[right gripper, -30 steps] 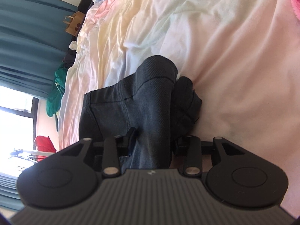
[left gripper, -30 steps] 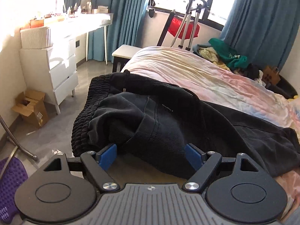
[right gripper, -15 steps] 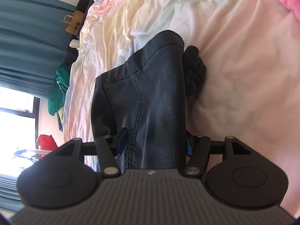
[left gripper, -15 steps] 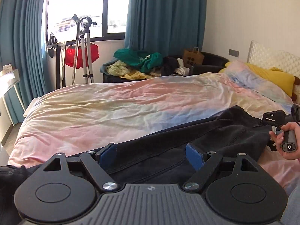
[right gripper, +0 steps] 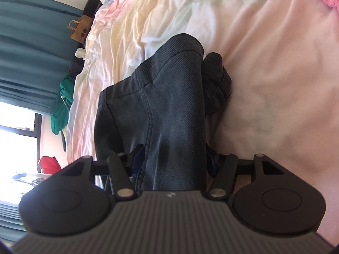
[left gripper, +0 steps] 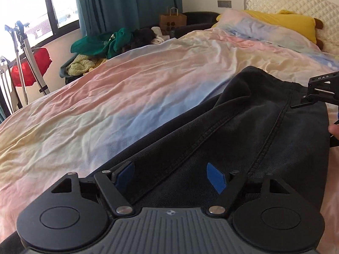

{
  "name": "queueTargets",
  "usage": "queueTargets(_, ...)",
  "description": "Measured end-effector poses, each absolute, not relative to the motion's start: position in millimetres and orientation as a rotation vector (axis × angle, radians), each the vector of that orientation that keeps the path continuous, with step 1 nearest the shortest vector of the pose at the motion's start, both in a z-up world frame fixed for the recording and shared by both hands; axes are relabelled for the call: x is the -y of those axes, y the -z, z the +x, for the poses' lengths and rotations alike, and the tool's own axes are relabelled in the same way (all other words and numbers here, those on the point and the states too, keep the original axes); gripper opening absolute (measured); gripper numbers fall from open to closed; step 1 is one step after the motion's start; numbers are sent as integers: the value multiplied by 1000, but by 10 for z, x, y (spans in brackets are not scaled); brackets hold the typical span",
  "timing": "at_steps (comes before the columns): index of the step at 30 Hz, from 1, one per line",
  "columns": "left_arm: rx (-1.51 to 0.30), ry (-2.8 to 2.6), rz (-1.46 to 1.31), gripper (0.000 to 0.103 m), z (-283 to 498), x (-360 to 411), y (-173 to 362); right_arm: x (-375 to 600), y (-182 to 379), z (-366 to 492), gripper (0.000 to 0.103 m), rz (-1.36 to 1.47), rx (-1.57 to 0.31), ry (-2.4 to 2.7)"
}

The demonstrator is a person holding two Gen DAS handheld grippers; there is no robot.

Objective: Fold clothes

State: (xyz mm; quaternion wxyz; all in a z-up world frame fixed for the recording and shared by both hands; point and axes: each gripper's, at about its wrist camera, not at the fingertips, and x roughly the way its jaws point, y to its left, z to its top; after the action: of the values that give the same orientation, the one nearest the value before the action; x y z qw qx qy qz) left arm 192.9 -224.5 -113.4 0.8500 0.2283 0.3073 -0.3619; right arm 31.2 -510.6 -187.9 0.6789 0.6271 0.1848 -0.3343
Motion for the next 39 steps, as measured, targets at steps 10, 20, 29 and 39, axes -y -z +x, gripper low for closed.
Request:
queueTargets(10, -615, 903, 677, 70, 2030, 3159, 1297, 5176, 1977, 279, 61, 1492, -378, 733)
queueTargets(20, -656, 982, 704, 14, 2044, 3354, 1450, 5209, 2004, 303, 61, 1504, -369, 726)
queueTargets(29, -584, 940, 536, 3, 2144, 3073, 982, 5230, 1999, 267, 61, 1528, -357, 714)
queueTargets(39, -627, 696, 618, 7, 2327, 3386, 1379, 5253, 1988, 318, 61, 1499, -357, 699)
